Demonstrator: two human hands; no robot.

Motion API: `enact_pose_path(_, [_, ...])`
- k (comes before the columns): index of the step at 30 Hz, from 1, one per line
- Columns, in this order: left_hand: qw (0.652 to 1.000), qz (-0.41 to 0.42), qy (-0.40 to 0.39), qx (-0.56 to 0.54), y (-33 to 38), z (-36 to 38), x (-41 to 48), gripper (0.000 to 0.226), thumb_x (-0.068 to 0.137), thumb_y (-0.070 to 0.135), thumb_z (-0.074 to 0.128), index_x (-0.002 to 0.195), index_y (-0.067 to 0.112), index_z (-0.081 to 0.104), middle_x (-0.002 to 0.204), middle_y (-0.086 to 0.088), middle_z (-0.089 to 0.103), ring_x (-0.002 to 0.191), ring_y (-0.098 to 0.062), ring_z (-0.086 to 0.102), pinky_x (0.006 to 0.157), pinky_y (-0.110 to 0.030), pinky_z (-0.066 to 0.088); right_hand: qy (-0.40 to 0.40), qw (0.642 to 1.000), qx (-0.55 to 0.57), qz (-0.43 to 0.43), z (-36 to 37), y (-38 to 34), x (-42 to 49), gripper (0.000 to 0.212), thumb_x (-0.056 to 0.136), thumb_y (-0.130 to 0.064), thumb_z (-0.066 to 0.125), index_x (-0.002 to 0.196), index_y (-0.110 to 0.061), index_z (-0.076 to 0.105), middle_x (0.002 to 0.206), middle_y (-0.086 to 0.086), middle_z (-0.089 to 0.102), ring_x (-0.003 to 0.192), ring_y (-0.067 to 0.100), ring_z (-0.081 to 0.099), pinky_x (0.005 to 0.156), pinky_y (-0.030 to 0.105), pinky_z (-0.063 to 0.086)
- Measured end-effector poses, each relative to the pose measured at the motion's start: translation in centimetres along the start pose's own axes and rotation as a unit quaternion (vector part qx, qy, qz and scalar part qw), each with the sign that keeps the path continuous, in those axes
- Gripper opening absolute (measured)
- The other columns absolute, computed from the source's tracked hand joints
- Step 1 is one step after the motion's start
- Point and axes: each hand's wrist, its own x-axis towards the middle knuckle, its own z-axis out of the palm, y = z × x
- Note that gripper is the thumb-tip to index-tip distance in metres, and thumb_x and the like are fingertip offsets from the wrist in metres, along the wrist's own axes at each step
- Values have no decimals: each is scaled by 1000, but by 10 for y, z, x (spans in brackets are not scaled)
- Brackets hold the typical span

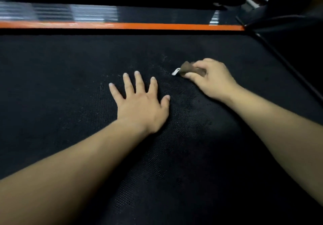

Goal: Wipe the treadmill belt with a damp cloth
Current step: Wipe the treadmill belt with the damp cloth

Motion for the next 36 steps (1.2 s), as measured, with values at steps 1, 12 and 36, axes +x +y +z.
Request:
enact_pose_path(1, [1000, 7, 9, 2, 2, 5, -1, 74, 99, 67, 13, 163, 31, 3, 171, -12, -11, 155, -38, -19, 118, -69, -13, 13, 999, -32, 1, -4, 9, 7, 29, 87, -51, 66, 102, -27, 72, 92, -2, 63, 86, 19, 58, 76, 34, 47])
enact_pose_path(12, [998, 36, 52, 20, -1, 12, -4, 75, 96, 73, 13, 162, 38, 8, 171, -13, -5, 156, -35, -14, 119, -67, -11, -26, 999, 14, -15, -24, -10, -73, 25, 88, -49, 66, 104, -31, 72, 87, -7, 57, 82, 17, 57, 72, 34, 45])
enact_pose_path(36, [996, 78, 43, 12, 45, 18, 2, 73, 97, 71, 11, 162, 39, 9, 171, -11, -6, 156, -30, -16, 119, -66, -15, -26, 999, 31, -7, -66, 22, -151, 38, 83, -56, 60, 105, -29, 74, 88, -6, 60, 83, 15, 60, 76, 36, 50])
